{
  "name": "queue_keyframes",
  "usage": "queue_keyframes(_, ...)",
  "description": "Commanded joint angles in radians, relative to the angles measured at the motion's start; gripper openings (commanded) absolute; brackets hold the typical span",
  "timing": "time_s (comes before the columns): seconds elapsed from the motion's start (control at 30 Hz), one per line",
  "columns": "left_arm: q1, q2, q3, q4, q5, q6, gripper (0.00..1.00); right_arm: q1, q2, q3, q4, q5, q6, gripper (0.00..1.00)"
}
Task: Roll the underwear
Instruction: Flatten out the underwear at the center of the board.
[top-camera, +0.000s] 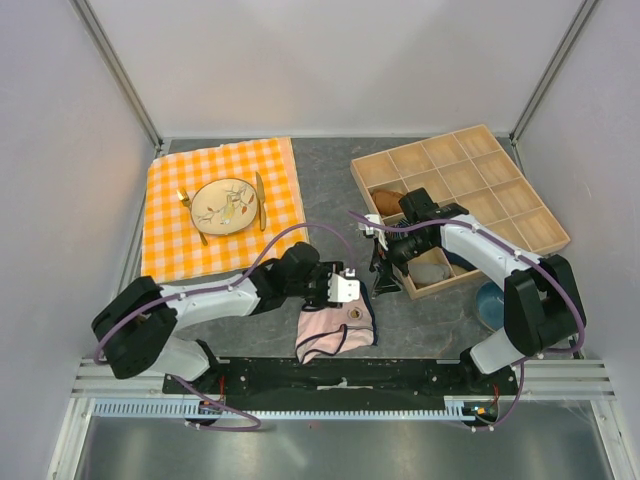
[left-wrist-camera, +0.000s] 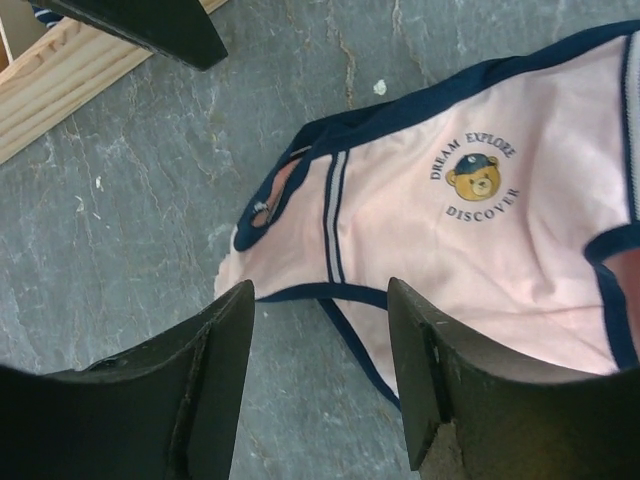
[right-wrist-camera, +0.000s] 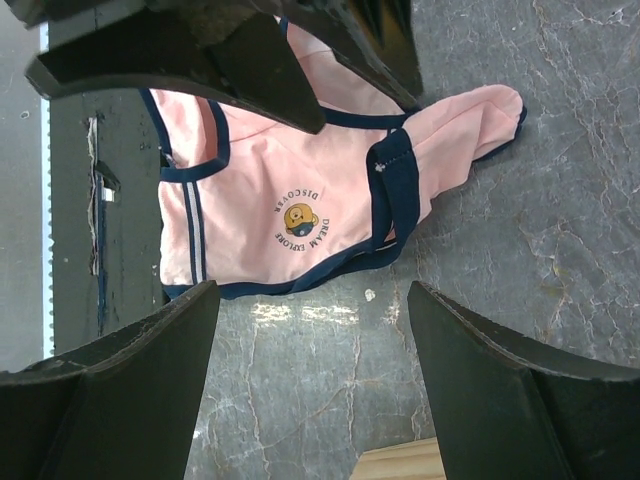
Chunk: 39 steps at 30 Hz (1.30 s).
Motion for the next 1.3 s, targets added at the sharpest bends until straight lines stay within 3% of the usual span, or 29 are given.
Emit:
queue_keyframes(0.0, 0.005, 0.066, 0.096, 0.046, -0.011, 0.083, 0.63, -0.006, 0.000, 0.038, -0.008, -0.043, -0.035, 0.84)
queue_keyframes(0.37, 0.013, 0.110, 0.134, 0.066, -0.031, 0.086, 0.62, -0.007, 0.002, 0.043, -0.019, -0.041, -0.045, 0.84)
queue_keyframes(0.6, 0.029, 0.173, 0.206, 0.013, 0.028, 0.100, 0.59, -0.010, 0.003, 0.048, -0.027, -0.038, -0.051, 0.84)
queue_keyframes(0.7, 0.039, 0.214, 0.240, -0.018, 0.064, 0.092, 0.51, -0.013, -0.001, 0.049, -0.028, -0.037, -0.051, 0.84)
queue_keyframes(0.8, 0.051, 0.244, 0.257, -0.043, 0.105, 0.060, 0.22, -0.016, -0.004, 0.051, -0.028, -0.037, -0.054, 0.84)
queue_keyframes(0.83, 0.056, 0.248, 0.259, -0.050, 0.116, 0.042, 0.06, -0.018, -0.004, 0.049, -0.028, -0.037, -0.055, 0.84)
queue_keyframes(0.9, 0.065, 0.242, 0.257, -0.067, 0.133, 0.020, 0.02, -0.021, -0.001, 0.048, -0.030, -0.035, -0.056, 0.84)
queue_keyframes(1.0, 0.068, 0.175, 0.243, -0.058, 0.070, -0.076, 0.02, -0.018, 0.002, 0.049, -0.030, -0.025, -0.056, 0.84)
queue_keyframes(1.17, 0.071, 0.022, 0.179, 0.002, -0.075, -0.429, 0.02, -0.007, 0.016, 0.043, -0.022, -0.015, -0.047, 0.84)
queue_keyframes(1.27, 0.077, -0.049, 0.162, -0.029, -0.180, -0.611, 0.02, 0.023, 0.002, 0.020, 0.053, -0.006, 0.039, 0.84)
